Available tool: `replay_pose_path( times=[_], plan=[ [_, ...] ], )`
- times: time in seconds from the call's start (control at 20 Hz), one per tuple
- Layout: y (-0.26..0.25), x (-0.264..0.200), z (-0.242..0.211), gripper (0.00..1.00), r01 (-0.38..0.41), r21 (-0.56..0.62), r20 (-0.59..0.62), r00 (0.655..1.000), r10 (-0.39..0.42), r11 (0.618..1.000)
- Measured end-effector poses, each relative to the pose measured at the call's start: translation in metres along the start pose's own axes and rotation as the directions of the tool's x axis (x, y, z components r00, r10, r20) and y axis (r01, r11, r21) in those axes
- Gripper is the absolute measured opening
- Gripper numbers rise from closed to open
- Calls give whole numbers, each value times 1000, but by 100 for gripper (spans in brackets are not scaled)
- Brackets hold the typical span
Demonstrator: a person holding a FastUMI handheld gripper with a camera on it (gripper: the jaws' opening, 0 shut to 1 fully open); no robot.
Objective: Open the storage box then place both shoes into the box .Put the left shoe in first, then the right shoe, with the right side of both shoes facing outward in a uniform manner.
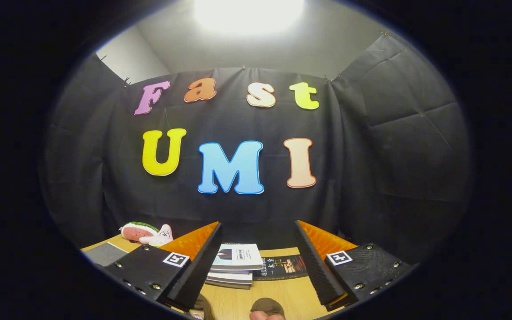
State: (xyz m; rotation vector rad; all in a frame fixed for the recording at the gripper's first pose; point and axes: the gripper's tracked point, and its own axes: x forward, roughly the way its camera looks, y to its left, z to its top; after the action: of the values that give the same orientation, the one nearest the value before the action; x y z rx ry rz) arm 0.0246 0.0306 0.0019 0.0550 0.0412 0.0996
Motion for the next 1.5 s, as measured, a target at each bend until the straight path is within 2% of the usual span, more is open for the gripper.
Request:
replay_pose_path(
  times=[0.35, 0.6, 0.85, 0.95, 1.05, 1.2, 1.3, 1.5],
  plan=[
    [47, 8, -41, 97, -158, 106, -101, 981, 168, 982],
    [94, 6, -92, 98, -312, 157, -234, 910, 342, 937],
    [125, 11, -127, 97, -372, 240, -310, 846, 434, 897],
    [145, 7, -152, 97, -402, 284, -379, 787, 487, 871],
    [169, -4, -171, 98, -440, 370, -426, 703, 570, 818],
    [211, -27, -200, 98, -464, 544, -472, 519, 713, 699],
    [226, -39, -213, 98, -453, 630, -477, 415, 775, 631],
    [253, -52, -224, 98, -399, 757, -435, 282, 855, 517]
  ],
)
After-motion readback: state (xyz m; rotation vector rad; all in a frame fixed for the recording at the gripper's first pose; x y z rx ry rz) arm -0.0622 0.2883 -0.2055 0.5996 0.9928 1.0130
